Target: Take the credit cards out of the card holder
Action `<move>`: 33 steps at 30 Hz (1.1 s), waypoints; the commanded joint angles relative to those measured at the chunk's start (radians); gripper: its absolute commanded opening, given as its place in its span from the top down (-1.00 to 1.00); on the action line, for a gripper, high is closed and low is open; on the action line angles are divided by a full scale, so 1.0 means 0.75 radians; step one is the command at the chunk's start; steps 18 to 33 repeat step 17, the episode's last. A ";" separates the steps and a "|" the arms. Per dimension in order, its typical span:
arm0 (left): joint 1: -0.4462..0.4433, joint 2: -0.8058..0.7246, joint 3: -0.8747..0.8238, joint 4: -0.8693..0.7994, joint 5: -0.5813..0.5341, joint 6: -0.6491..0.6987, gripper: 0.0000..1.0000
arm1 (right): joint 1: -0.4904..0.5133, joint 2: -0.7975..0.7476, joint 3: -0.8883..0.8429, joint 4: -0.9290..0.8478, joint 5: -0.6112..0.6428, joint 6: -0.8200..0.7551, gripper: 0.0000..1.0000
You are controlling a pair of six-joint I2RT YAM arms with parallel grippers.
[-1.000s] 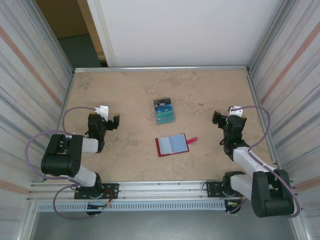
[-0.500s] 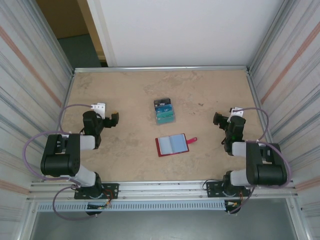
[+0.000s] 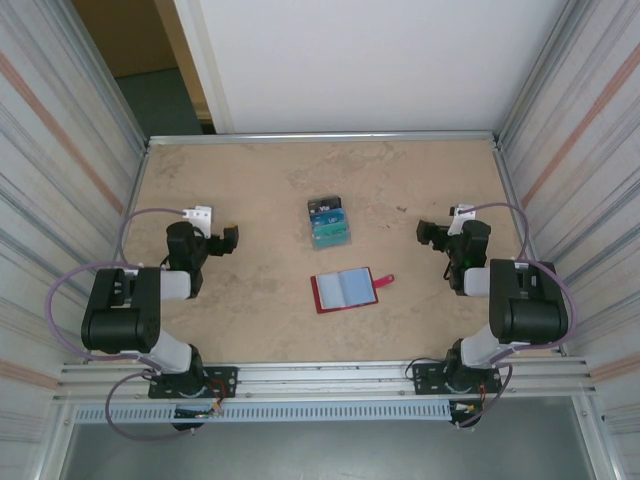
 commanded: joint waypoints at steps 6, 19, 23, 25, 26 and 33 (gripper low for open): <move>-0.006 -0.010 0.011 0.007 0.009 -0.002 -0.98 | 0.037 -0.003 0.030 -0.039 0.119 -0.024 -0.98; -0.007 -0.012 0.011 0.009 0.008 -0.002 -0.98 | 0.043 -0.002 0.030 -0.039 0.129 -0.025 -0.97; -0.007 -0.012 0.011 0.009 0.008 -0.002 -0.98 | 0.043 -0.002 0.030 -0.039 0.129 -0.025 -0.97; -0.007 -0.012 0.011 0.009 0.008 -0.002 -0.98 | 0.043 -0.002 0.030 -0.039 0.129 -0.025 -0.97; -0.007 -0.012 0.011 0.009 0.008 -0.002 -0.98 | 0.043 -0.002 0.030 -0.039 0.129 -0.025 -0.97; -0.007 -0.012 0.011 0.009 0.008 -0.002 -0.98 | 0.043 -0.002 0.030 -0.039 0.129 -0.025 -0.97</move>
